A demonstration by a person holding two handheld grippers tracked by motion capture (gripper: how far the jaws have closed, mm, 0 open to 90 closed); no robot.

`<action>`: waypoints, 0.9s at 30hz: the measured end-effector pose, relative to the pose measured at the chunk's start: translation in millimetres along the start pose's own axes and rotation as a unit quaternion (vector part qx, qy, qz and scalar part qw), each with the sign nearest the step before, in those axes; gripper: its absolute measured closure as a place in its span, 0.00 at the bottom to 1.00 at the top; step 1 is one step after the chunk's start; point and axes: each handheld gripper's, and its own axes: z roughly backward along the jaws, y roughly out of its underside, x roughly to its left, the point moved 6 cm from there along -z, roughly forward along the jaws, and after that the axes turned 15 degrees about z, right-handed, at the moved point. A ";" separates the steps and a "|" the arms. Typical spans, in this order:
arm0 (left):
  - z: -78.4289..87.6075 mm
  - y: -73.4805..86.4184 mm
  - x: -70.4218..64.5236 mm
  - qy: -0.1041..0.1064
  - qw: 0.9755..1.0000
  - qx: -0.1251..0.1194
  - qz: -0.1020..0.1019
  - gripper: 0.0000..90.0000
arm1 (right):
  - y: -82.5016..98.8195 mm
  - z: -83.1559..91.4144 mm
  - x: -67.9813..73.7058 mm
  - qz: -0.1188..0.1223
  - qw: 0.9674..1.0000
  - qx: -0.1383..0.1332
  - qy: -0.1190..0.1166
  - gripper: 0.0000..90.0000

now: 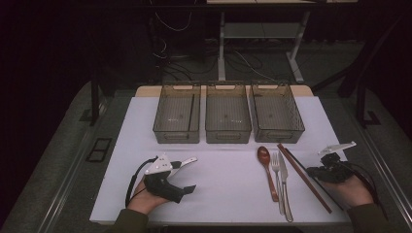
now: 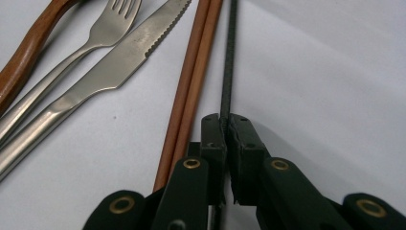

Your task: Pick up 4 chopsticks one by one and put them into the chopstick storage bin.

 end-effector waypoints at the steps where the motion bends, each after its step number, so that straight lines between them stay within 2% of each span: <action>1: -0.1 0.1 -0.1 0.000 1.000 0.000 0.000 0.01 | -0.1 0.1 -0.4 -0.003 1.000 0.000 0.001 0.95; 10: 0.0 -0.1 0.0 0.001 1.000 0.000 0.000 0.01 | 1.8 1.6 -8.9 -0.013 1.000 -0.011 0.013 0.95; 18: -0.3 -0.1 0.1 0.001 1.000 0.001 0.000 0.01 | 2.6 11.0 -18.3 -0.036 0.998 -0.043 -0.002 0.95; 27: -0.1 -0.1 -0.1 0.001 1.000 0.000 0.000 0.01 | -0.7 19.7 -19.0 -0.030 0.997 -0.065 -0.007 0.95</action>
